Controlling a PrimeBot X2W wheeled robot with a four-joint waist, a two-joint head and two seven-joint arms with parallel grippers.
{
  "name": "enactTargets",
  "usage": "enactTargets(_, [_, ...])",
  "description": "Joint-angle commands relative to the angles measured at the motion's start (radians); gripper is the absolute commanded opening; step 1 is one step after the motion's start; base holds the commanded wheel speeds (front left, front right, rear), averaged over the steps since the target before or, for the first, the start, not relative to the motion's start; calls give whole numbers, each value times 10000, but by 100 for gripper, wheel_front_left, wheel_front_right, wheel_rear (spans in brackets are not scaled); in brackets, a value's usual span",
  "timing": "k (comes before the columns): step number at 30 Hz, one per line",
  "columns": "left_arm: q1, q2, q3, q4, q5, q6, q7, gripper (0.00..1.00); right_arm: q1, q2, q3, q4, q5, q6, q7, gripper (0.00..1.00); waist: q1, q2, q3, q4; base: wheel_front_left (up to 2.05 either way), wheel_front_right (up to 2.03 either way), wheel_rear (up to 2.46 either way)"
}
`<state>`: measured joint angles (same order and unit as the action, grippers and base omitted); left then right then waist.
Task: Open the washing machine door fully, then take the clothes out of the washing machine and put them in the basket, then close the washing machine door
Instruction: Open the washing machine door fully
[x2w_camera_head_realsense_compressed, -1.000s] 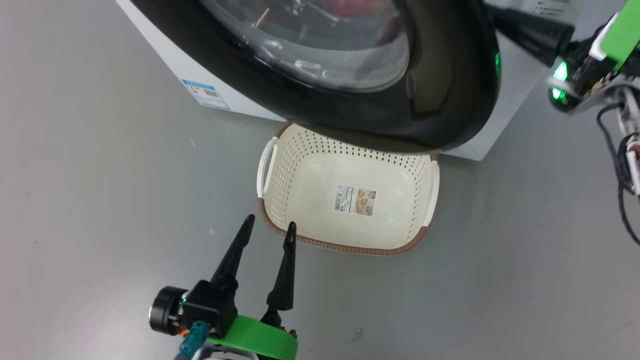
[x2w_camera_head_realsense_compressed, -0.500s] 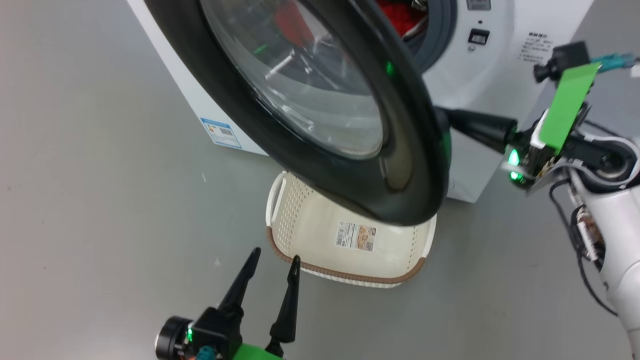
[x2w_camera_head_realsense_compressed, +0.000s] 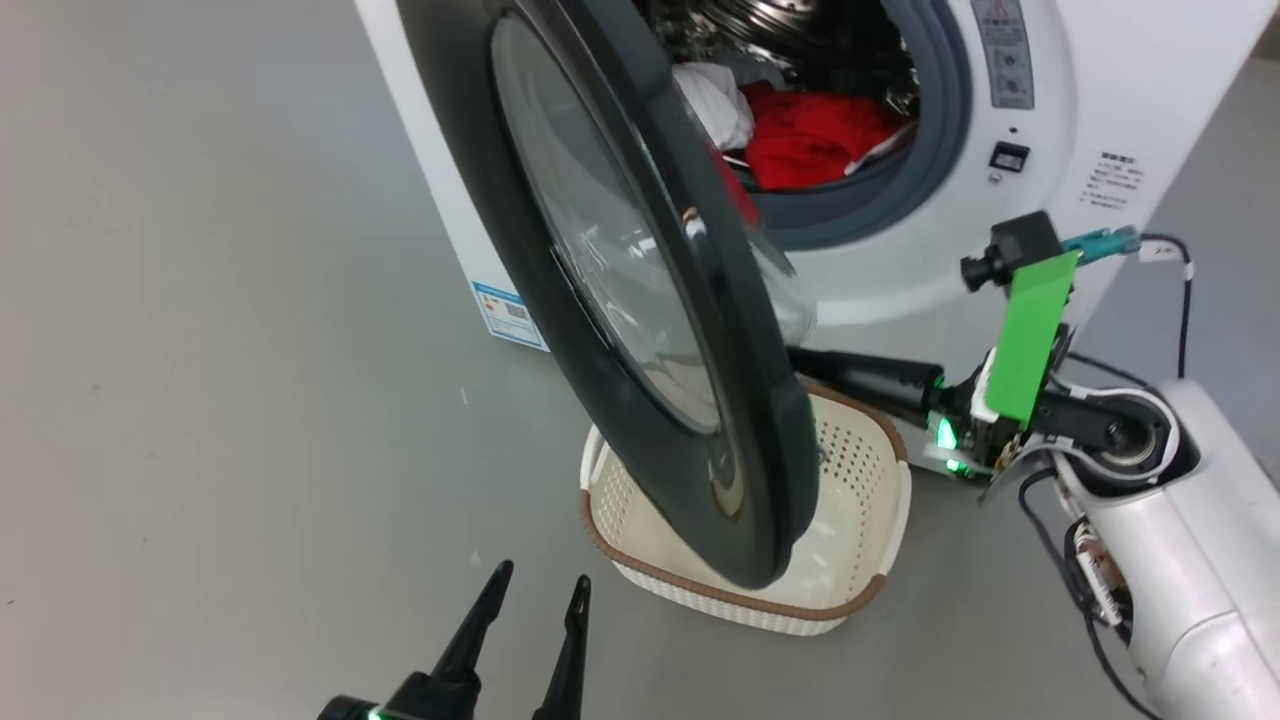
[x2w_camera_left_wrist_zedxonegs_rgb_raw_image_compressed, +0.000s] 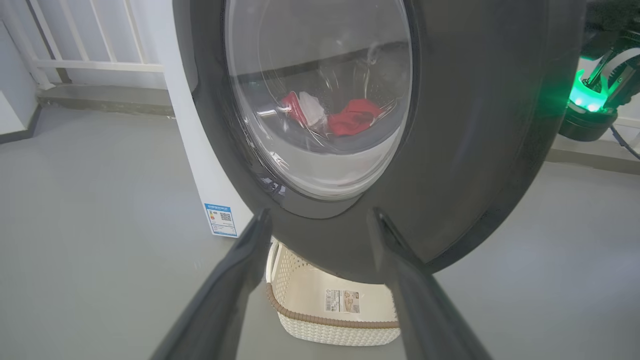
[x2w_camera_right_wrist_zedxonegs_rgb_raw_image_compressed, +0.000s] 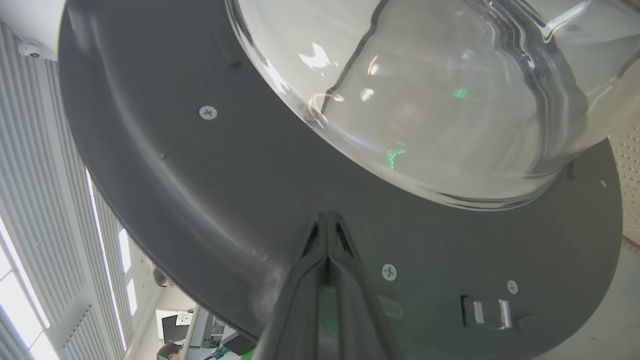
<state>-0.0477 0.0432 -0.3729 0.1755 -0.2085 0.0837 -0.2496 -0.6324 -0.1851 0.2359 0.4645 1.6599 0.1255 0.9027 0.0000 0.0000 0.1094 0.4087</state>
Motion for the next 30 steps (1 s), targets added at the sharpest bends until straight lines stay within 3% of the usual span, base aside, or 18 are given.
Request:
enactTargets(1, [32,70,407,-199,84,-74,-122,100,149,267,141,-398,-96,52,68,0,0,0,-282,299,0,0,0])
enactTargets(14, [386,70,809,-177,200,-244,-122,100,975,854,421,-844,-411,52,98,0,0,0,-830,1089,0,0,0])
enactTargets(30, [574,70,1378,-609,218,-61,-122,100,598,1323,1325,-545,-357,52,-5,0,0,0,-684,1234,0,0,0])
